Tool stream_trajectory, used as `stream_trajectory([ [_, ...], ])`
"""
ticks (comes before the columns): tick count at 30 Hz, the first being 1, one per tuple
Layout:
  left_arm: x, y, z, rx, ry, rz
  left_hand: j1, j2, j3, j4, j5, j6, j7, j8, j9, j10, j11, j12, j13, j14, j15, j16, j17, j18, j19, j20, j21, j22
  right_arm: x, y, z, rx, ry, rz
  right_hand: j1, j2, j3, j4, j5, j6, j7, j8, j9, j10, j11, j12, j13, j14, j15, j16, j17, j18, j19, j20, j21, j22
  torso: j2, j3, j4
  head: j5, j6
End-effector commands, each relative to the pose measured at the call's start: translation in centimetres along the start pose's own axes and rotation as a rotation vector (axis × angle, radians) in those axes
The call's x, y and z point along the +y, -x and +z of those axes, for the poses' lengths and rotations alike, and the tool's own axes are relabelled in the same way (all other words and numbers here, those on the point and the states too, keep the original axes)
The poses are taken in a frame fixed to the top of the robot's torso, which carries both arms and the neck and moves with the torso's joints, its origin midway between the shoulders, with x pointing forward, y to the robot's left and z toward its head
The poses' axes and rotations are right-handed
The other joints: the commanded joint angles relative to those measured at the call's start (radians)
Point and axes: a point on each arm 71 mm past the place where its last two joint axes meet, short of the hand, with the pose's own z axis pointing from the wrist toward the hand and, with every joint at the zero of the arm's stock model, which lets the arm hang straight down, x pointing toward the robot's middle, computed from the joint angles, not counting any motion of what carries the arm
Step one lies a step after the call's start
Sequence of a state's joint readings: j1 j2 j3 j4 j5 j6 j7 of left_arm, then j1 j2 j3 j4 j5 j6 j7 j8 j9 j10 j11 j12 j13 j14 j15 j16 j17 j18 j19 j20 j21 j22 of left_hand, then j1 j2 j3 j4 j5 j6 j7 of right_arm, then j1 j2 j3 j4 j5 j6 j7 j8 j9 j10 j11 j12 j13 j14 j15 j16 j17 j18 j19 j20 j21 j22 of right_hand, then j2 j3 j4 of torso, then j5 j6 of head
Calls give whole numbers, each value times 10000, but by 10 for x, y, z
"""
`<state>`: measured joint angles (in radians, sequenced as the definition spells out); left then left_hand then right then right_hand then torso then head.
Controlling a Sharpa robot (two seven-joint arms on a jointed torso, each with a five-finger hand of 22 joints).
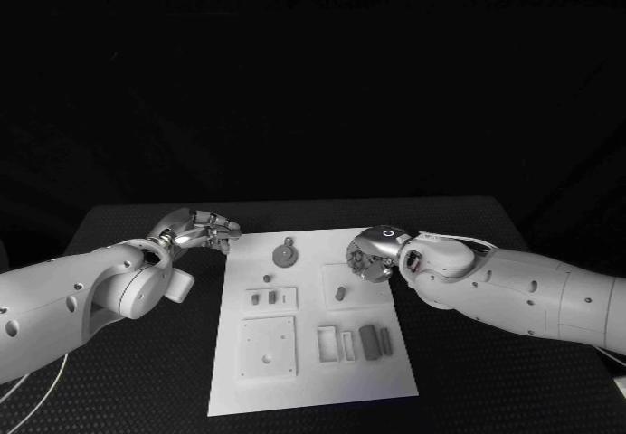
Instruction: Assemble the parts on the task board
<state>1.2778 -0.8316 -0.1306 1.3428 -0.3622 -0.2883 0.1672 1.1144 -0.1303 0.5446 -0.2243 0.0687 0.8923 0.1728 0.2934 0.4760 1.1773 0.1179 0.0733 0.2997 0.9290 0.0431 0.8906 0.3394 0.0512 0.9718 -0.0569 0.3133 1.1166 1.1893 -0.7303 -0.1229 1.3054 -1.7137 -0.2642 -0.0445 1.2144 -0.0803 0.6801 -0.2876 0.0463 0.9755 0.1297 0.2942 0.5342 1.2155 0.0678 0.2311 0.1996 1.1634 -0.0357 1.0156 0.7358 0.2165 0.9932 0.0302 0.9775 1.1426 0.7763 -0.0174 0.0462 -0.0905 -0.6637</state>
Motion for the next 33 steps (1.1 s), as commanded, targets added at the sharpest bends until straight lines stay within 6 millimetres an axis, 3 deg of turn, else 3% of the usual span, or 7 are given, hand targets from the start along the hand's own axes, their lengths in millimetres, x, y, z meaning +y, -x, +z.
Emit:
stream_trajectory([
  [1, -2, -1, 1, 148, -68, -86, -113, 0, -59, -18, -24, -78, -12, 60, -16, -47, 16, -48, -15, -13, 50, -67, 7, 28, 6, 48, -57, -14, 3, -23, -3, 1141, -70, -374, -82, -8, 86, -17, 11, 94, 19, 71, 19, 88, 3, -42, 15, 5, -62, -45, 16, 453, 27, -49, 60, 13, 2, 4, 9, -13, -23],
  [9, -2, -1, 0, 138, -57, -85, -103, 0, -60, -24, -23, -86, -9, 59, -19, -56, 19, -47, -16, -7, 50, -79, 13, 32, 10, 50, -66, -19, 5, -23, -3, 1142, -42, -358, -181, -48, 132, -9, 11, 150, -5, 111, 34, 160, -16, -48, 41, 17, -80, -56, 48, 453, 35, -59, 81, 31, -1, -9, 2, -26, -51],
  [33, -1, 1, 1, 24, -22, -58, -92, 10, -62, -27, -17, -90, -7, 63, -23, -64, 21, -42, -15, 6, 52, -100, 25, 36, 21, 54, -81, -26, 10, -22, -4, 1022, -55, -418, -498, -88, 214, -17, 10, 488, -161, 367, 195, 590, -179, 28, 228, 159, -233, -81, 178, 453, 147, -140, 159, 68, 2, 2, 12, 43, -70],
])
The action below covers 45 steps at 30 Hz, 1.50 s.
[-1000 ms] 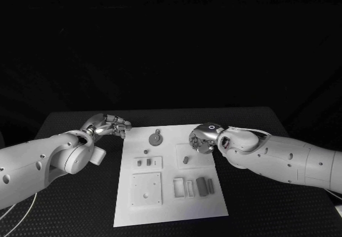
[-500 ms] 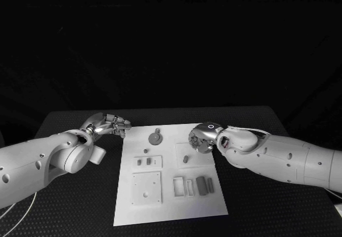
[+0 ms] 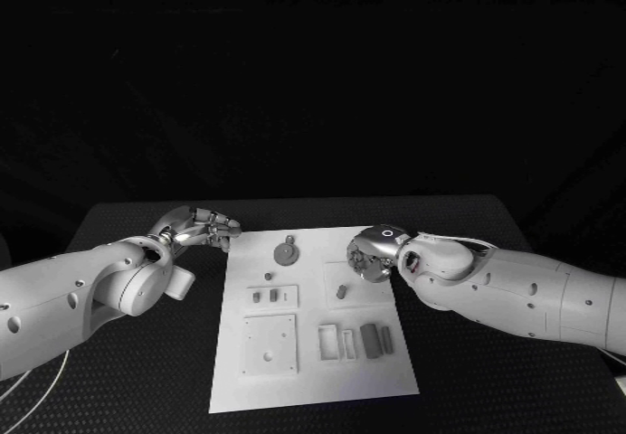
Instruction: Assemble the parts on the task board
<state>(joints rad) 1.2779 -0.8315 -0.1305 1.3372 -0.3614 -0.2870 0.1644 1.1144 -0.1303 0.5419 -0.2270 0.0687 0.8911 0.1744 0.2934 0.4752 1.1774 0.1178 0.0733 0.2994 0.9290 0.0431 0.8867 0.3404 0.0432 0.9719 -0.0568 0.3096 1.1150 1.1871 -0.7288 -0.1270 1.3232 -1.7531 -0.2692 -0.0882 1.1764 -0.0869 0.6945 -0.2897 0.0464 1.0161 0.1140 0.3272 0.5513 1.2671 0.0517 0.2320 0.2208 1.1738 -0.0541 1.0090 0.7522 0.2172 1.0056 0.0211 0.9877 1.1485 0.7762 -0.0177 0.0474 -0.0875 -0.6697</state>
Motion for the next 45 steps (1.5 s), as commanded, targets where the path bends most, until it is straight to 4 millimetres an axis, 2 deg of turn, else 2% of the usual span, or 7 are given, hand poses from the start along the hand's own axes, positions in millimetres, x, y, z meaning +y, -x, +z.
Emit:
stream_trajectory([
  [1, -2, 0, 1, 58, -67, -60, -91, 9, -35, 0, -17, -78, -23, 64, -14, -65, 22, -42, -13, 6, 52, -62, 15, 117, 20, 53, -44, -10, 4, -20, -4, 1067, 97, -102, -122, -24, 70, 4, 8, 84, -5, 40, 27, 79, -21, 20, 20, 58, -51, -15, 16, 446, 26, -52, 58, 9, 2, 3, 0, 12, -14],
  [12, -1, 2, 1, -21, -35, -40, -90, 5, -40, -1, -15, -80, -22, 66, -17, -68, 23, -40, -12, 11, 54, -74, 22, 118, 25, 56, -52, -13, 3, -13, -2, 856, 83, -52, -145, -36, 77, 6, 9, 103, -16, 62, 51, 113, -36, 22, 46, 78, -66, -19, 33, 446, 46, -67, 68, 11, 3, 9, -7, 44, -13],
  [26, 0, 4, 2, -72, 1, -22, -95, 2, -47, 4, -13, -89, -19, 66, -21, -76, 26, -38, -12, 18, 56, -92, 31, 119, 32, 59, -64, -18, 0, 10, 0, 533, 117, 254, -163, -40, 85, 7, 9, 108, -21, 74, 68, 128, -43, 18, 64, 90, -72, -26, 44, 446, 58, -77, 72, 12, 4, 6, -5, 31, -5],
  [45, 2, 8, 3, -126, 53, -1, -93, -1, -53, 6, -12, -102, -14, 66, -27, -89, 29, -38, -12, 24, 58, -115, 44, 122, 37, 61, -80, -24, -4, 29, -6, 361, 96, 940, -190, -52, 91, 7, 8, 109, -25, 85, 87, 142, -48, 12, 83, 92, -77, -42, 53, 446, 60, -84, 70, 11, 3, 8, -7, 66, -21],
])
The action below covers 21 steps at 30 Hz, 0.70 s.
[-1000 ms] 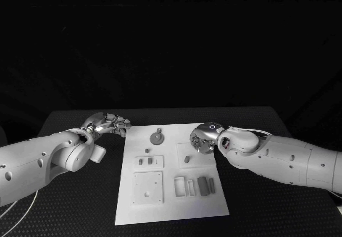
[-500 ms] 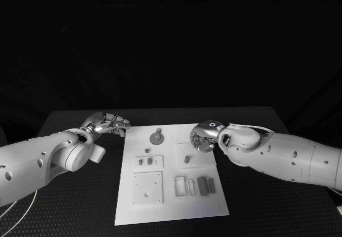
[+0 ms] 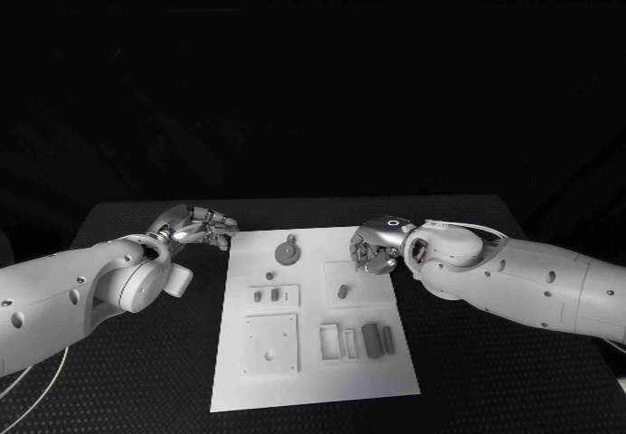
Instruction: Assemble the parts on the task board
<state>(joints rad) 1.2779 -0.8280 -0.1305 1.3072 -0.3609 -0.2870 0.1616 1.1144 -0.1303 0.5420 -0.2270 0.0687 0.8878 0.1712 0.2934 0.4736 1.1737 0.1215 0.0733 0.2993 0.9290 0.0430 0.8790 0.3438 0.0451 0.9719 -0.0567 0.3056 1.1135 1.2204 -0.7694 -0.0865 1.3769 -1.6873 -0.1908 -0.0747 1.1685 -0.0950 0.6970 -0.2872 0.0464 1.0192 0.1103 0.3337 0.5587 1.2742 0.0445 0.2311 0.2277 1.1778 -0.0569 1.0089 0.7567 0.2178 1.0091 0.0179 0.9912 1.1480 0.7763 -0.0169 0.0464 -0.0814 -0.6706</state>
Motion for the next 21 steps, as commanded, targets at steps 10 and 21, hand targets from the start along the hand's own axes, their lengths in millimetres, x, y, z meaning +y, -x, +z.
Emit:
stream_trajectory([
  [10, -2, -1, 1, 99, -76, -64, -90, -5, -57, 5, -12, -76, 20, 67, -14, -59, -5, -37, -11, 27, 59, -50, 16, 103, 39, 62, -49, -12, 14, 14, -4, -209, 422, 639, -115, 35, 75, -20, 9, 68, 12, 21, 21, 67, 25, 10, 21, 51, -50, -52, 12, 440, 26, -55, 33, 14, -6, -10, -4, 54, -15],
  [21, -1, 3, 5, -101, -57, -62, -91, -13, -63, 5, -12, -81, 22, 68, -17, -66, -2, -37, -11, 32, 60, -62, 25, 104, 43, 64, -58, -15, 58, 18, 5, -282, 1520, 1012, -116, 45, 86, -23, 10, 58, 15, 21, 29, 63, 26, 0, 29, 52, -49, -65, 14, 440, 29, -60, 30, 12, -41, -27, 27, 231, -9],
])
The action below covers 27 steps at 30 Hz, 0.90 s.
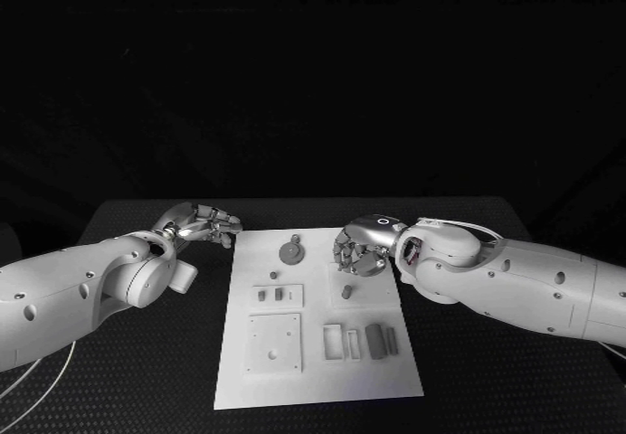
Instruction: Assemble the parts on the task board
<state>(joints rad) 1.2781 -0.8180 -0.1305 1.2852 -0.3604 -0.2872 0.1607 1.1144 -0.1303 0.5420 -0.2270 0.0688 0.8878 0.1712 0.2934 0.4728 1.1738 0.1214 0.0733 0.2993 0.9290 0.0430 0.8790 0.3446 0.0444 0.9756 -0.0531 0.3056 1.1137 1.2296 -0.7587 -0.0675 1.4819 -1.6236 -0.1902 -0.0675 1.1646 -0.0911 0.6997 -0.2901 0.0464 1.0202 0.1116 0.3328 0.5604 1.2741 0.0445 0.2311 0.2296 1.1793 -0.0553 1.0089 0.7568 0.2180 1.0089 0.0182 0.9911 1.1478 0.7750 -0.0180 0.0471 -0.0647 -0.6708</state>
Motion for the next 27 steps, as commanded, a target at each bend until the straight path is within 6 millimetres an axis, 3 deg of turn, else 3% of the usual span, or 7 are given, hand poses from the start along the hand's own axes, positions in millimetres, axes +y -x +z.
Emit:
stream_trajectory([
  [1, -3, 0, 2, 11, -94, -108, -91, -13, -63, 5, -12, -81, 22, 68, -9, -67, -2, -37, -11, 32, 60, -64, 17, 111, 6, 28, -59, -17, 19, 0, 6, 29, 553, 213, -77, 8, 60, 7, 10, 46, 2, 29, 13, 63, 26, -2, 10, 36, -65, -66, 13, 438, 31, -63, 30, 14, -31, -17, 17, 82, -3],
  [8, -4, -2, 8, -14, -90, -110, -87, -16, -65, 6, -12, -81, 22, 72, -11, -70, -1, -35, -10, 35, 61, -75, 25, 112, 10, 28, -67, -19, 50, -4, 18, 158, 1211, 336, -78, 10, 61, 6, 10, 43, 3, 28, 15, 61, 27, -4, 12, 36, -65, -69, 14, 438, 31, -64, 30, 13, -37, -37, -5, 408, -15],
  [12, -5, -6, 12, 40, -128, -116, -87, -13, -65, 9, -12, -82, 22, 74, -12, -73, 0, -35, -10, 37, 62, -82, 30, 112, 13, 29, -72, -21, 65, -9, 23, 273, 1520, 383, -80, 30, 68, 7, 10, 33, 6, 25, 17, 52, 29, -12, 13, 36, -63, -75, 14, 438, 30, -64, 26, 11, -87, -79, 4, 643, -78],
  [17, -6, -7, 15, 52, -125, -108, -87, -9, -66, 11, -12, -84, 23, 74, -13, -76, 1, -35, -10, 38, 62, -87, 33, 112, 15, 30, -75, -22, 80, -17, 27, 507, 1816, 413, -88, 42, 69, 3, 9, 21, 11, 23, 23, 47, 32, -21, 18, 35, -60, -84, 15, 438, 28, -66, 22, 9, -126, -128, 30, 764, -148],
  [22, -6, -9, 17, 57, -126, -124, -88, -7, -67, 13, -12, -86, 24, 75, -14, -79, 2, -35, -10, 38, 63, -93, 36, 112, 15, 31, -79, -23, 90, -32, 30, 749, 2012, 325, -94, 48, 69, -1, 9, 13, 13, 23, 29, 44, 34, -27, 22, 35, -58, -90, 17, 438, 25, -67, 20, 9, -153, -157, 18, 907, -198],
  [27, -7, -11, 19, 96, -149, -128, -89, -2, -67, 16, -12, -88, 25, 75, -15, -80, 3, -34, -10, 39, 64, -97, 39, 112, 16, 32, -82, -24, 94, -46, 32, 991, 2090, 255, -97, 53, 69, -3, 9, 9, 14, 23, 33, 44, 35, -30, 26, 37, -57, -93, 19, 438, 24, -67, 18, 9, -171, -169, 24, 1016, -329],
])
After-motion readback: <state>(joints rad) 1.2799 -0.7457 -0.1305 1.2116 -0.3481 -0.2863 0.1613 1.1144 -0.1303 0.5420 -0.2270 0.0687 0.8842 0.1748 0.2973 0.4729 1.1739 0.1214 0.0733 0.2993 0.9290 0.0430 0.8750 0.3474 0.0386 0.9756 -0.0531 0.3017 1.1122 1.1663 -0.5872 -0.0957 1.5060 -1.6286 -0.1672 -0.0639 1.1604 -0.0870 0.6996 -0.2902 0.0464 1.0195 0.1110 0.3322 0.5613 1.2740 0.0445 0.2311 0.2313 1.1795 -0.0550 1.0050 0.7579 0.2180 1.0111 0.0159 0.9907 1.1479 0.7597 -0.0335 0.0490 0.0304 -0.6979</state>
